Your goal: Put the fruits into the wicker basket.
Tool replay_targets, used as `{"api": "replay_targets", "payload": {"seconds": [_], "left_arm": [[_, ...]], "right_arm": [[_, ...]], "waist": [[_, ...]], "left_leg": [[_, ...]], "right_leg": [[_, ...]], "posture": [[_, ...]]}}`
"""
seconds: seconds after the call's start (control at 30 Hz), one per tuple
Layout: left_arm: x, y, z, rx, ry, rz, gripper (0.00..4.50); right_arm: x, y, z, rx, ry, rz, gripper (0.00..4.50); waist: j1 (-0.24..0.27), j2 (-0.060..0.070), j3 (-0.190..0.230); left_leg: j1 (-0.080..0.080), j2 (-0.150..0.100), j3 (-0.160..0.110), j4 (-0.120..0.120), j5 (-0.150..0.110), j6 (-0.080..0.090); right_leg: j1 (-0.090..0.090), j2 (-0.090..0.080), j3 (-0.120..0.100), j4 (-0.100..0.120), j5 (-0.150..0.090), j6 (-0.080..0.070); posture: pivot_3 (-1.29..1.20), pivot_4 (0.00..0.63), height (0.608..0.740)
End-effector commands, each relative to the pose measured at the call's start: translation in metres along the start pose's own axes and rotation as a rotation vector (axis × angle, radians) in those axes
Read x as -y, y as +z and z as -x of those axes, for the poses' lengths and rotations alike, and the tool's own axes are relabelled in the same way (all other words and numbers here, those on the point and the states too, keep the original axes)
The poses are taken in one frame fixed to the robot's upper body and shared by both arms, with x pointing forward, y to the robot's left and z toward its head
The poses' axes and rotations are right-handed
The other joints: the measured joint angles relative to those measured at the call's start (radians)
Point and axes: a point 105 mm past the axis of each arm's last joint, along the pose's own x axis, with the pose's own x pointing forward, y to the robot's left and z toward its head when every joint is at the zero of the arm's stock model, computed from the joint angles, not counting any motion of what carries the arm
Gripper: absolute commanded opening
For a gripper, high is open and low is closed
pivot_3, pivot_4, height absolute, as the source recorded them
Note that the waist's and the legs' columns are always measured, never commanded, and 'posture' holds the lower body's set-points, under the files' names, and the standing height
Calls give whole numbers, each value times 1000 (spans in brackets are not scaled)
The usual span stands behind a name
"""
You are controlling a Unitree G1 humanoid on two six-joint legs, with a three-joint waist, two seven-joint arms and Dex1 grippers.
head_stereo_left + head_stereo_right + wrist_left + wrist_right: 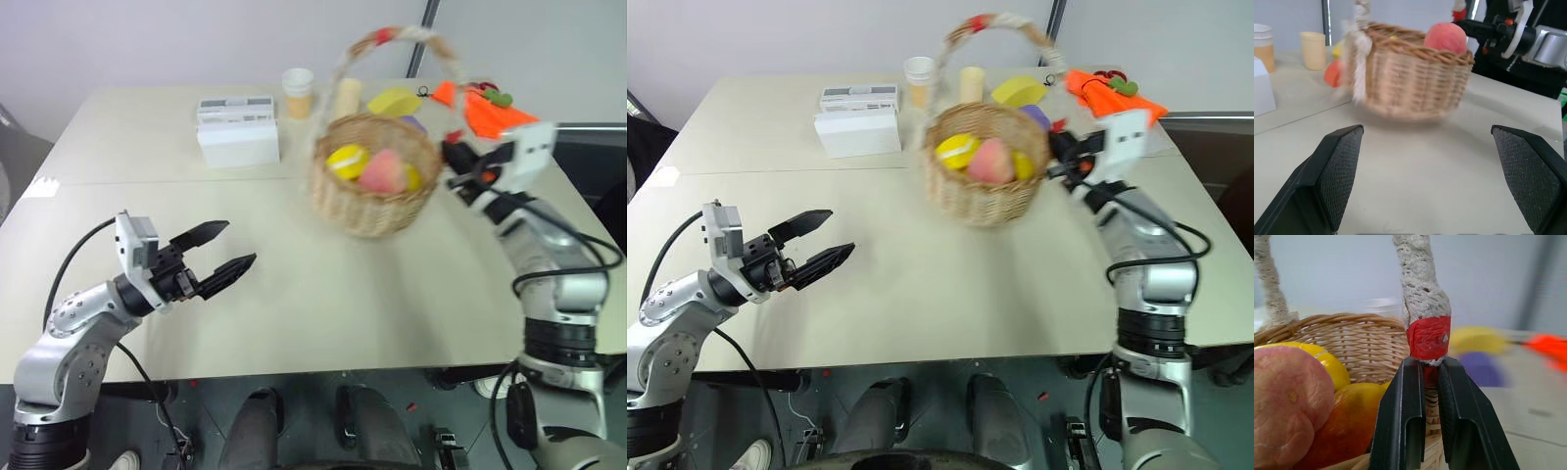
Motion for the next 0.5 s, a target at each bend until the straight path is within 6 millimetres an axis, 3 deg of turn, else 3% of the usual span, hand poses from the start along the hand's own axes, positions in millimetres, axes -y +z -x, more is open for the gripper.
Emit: {"api": "replay_targets", "payload": {"seconds": [0.03, 0.13, 0.27, 0.37, 0.5], "left_arm": [[3, 6, -6, 23, -29, -34, 4500], [2, 4, -11, 21, -36, -33, 4500], [1, 4, -15, 17, -40, -35, 4500], [-10, 1, -13, 3, 14, -35, 4500], [-27, -8, -6, -23, 124, -29, 4500]], "right_arm": [[58, 15, 12, 32, -255, 139, 19], [86, 3, 18, -31, -378, 149, 19], [82, 1, 16, -23, -348, 141, 1818], [84, -8, 25, -64, -334, 175, 3334], [82, -13, 43, -36, -262, 142, 3334]], "waist": [[-1, 0, 0], [-5, 0, 0], [-12, 2, 0], [-7, 2, 0], [1, 2, 0]], "left_leg": [[0, 0, 0, 0, 0, 0], [1, 0, 1, 0, 0, 0], [4, 1, 5, -2, -1, 1], [5, 3, 6, -2, -1, 2], [5, 3, 6, -1, -1, 2]], "right_leg": [[0, 0, 0, 0, 0, 0], [0, 0, 1, 0, 0, 0], [0, 3, 6, 1, 1, 0], [0, 5, 7, 2, 1, 0], [0, 4, 7, 2, 0, 0]], "posture": [[0, 150, 740], [0, 150, 740], [0, 150, 740], [0, 150, 740], [0, 150, 740]]}}
